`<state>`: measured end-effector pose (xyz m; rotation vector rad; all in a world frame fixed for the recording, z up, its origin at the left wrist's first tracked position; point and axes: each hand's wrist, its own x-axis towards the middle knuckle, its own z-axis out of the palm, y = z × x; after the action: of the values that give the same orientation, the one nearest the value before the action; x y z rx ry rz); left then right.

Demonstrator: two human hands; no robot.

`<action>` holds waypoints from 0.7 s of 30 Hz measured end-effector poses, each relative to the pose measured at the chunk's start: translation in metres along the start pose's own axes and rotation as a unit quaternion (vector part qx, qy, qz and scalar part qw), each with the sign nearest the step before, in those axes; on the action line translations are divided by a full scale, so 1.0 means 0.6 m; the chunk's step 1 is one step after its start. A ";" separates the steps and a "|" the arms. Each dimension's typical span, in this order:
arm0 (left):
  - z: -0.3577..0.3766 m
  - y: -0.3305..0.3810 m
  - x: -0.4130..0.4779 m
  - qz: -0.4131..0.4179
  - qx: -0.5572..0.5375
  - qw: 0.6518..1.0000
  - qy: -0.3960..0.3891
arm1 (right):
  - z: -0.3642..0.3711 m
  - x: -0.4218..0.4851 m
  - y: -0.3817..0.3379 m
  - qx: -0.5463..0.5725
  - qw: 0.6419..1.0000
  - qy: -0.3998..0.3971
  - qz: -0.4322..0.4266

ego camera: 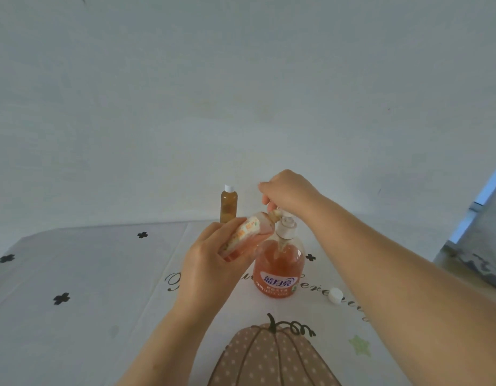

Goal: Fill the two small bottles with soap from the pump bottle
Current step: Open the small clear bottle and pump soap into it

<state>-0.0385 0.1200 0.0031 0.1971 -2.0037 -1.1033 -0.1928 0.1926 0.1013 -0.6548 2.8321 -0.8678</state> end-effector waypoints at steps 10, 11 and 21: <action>0.001 -0.003 0.003 0.004 0.011 1.000 -0.002 | -0.022 0.000 -0.003 0.029 0.999 -0.025 -0.011; 0.000 -0.003 0.003 0.007 0.008 1.000 0.000 | -0.018 0.000 -0.005 0.015 1.000 -0.022 -0.015; -0.010 -0.011 0.006 0.016 0.052 0.998 0.010 | 0.007 0.004 0.003 -0.051 0.998 0.025 -0.017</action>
<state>-0.0382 0.1106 0.0015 0.2281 -2.0401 -0.9738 -0.1947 0.1908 0.0972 -0.7056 2.9346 -0.7596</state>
